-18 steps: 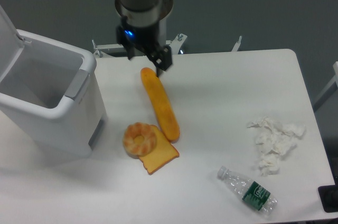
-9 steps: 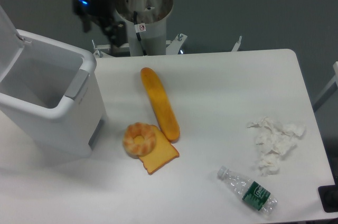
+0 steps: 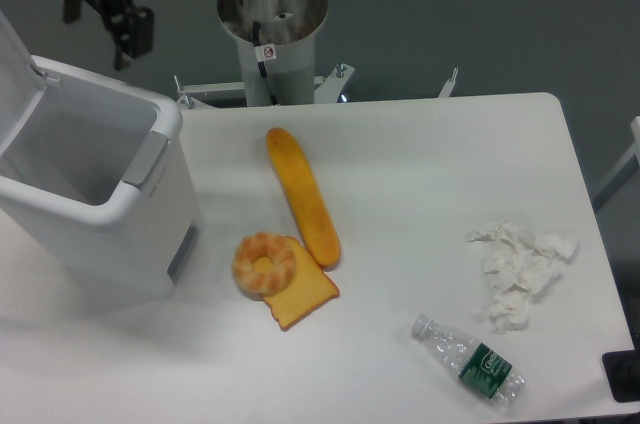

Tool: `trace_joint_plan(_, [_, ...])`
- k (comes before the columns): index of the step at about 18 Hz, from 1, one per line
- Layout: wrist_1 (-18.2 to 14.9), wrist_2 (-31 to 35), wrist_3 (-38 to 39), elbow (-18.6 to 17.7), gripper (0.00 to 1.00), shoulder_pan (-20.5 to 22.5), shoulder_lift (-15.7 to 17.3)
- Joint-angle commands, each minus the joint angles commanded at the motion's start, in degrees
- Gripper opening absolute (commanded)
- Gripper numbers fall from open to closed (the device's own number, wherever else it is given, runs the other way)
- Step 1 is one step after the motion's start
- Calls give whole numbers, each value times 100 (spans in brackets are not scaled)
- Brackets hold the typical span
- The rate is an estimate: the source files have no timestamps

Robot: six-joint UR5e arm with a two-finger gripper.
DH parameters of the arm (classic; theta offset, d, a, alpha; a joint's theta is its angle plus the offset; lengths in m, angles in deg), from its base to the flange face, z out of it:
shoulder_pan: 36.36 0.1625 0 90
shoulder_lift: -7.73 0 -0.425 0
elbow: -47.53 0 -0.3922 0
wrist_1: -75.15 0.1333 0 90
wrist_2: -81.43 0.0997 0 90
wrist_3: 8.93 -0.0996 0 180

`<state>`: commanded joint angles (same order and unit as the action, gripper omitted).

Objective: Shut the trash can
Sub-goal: 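Lower the gripper behind the raised lid and push it forward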

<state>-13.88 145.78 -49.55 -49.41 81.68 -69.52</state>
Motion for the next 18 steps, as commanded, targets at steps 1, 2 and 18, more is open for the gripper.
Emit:
trace_joint_plan(1, [18, -9, 62, 0, 100, -35, 0])
trace_joint_plan(2, [26, -18, 132, 0, 100, -62, 0])
trace_joint_plan(18, [1292, -405, 1741, 9, 100, -317, -35])
